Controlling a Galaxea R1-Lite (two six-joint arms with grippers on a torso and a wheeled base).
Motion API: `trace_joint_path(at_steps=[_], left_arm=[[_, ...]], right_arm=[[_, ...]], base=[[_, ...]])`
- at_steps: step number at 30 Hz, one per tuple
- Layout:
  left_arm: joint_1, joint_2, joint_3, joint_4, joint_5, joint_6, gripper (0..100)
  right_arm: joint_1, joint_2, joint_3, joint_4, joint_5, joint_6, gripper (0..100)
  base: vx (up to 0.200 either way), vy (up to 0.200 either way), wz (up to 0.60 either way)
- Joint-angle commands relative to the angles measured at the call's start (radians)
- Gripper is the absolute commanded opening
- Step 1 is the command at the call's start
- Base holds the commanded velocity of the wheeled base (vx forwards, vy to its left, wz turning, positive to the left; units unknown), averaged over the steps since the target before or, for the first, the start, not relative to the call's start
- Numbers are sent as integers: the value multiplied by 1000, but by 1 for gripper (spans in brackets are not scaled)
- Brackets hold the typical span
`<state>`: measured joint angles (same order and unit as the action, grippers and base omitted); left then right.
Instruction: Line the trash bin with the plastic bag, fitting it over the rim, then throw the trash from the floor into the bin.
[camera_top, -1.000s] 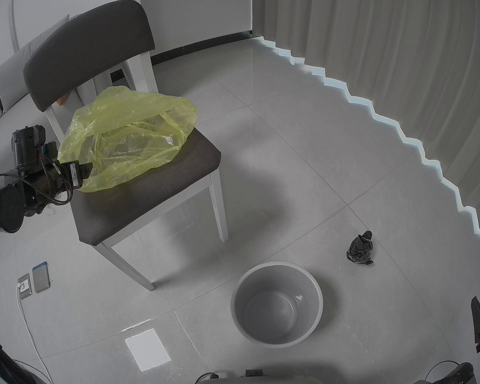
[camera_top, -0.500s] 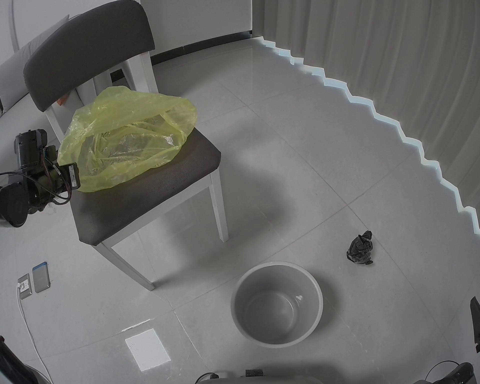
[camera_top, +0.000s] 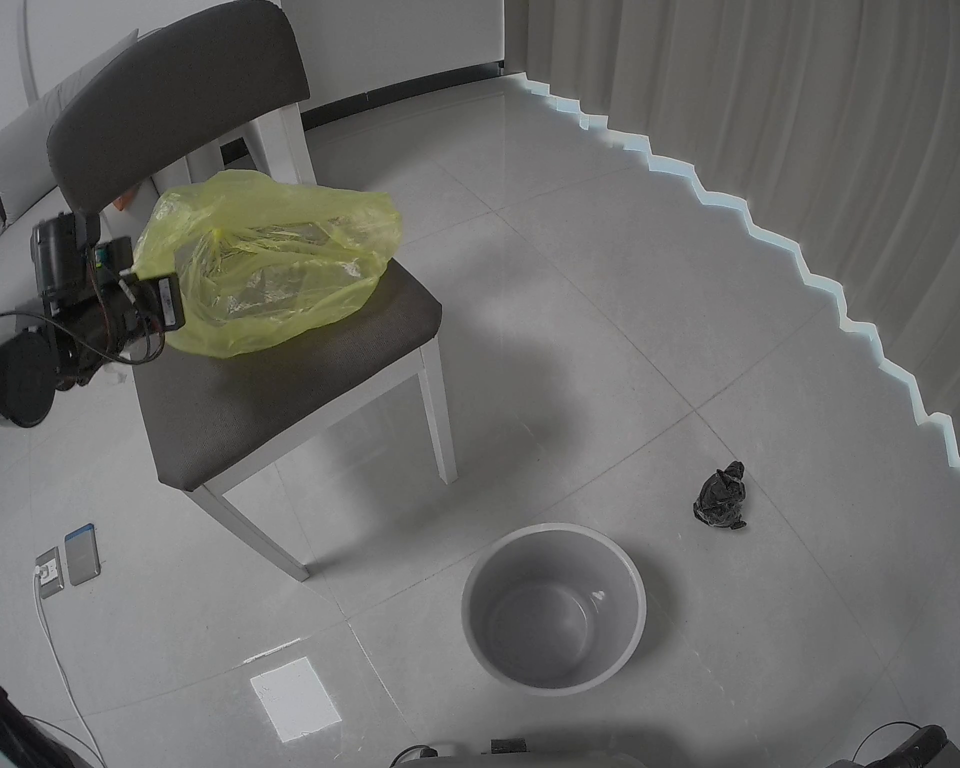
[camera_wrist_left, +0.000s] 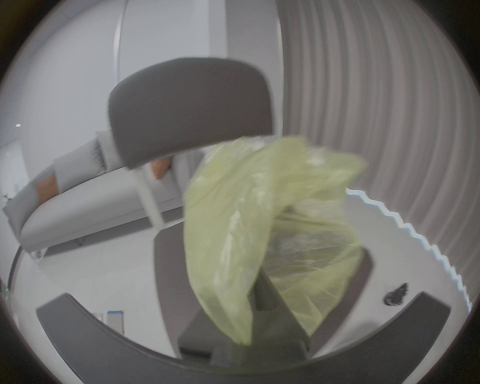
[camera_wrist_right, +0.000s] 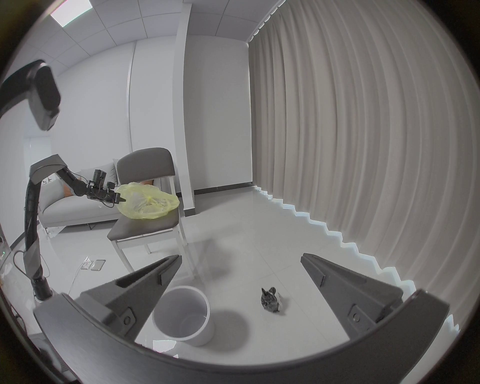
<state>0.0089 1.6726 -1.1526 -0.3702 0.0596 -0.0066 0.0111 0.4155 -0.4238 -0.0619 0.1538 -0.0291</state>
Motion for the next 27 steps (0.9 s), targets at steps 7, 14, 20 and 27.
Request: trace_joint_path(at_steps=[7, 14, 20, 27], left_arm=[[-500, -369, -404, 675, -20, 116, 0], [-587, -386, -460, 846, -21, 257, 0], [-632, -381, -394, 835, -30, 264, 0], [-693, -336, -326, 705, -33, 280, 0]], right_arm=[[1, 404, -293, -38, 49, -8, 100], [63, 514, -360, -38, 47, -8, 100], [70, 617, -458, -27, 49, -9, 100], [87, 735, -523, -27, 84, -9, 100]], base=[[0, 0, 0], [0, 0, 0], [0, 0, 0], [0, 0, 0]])
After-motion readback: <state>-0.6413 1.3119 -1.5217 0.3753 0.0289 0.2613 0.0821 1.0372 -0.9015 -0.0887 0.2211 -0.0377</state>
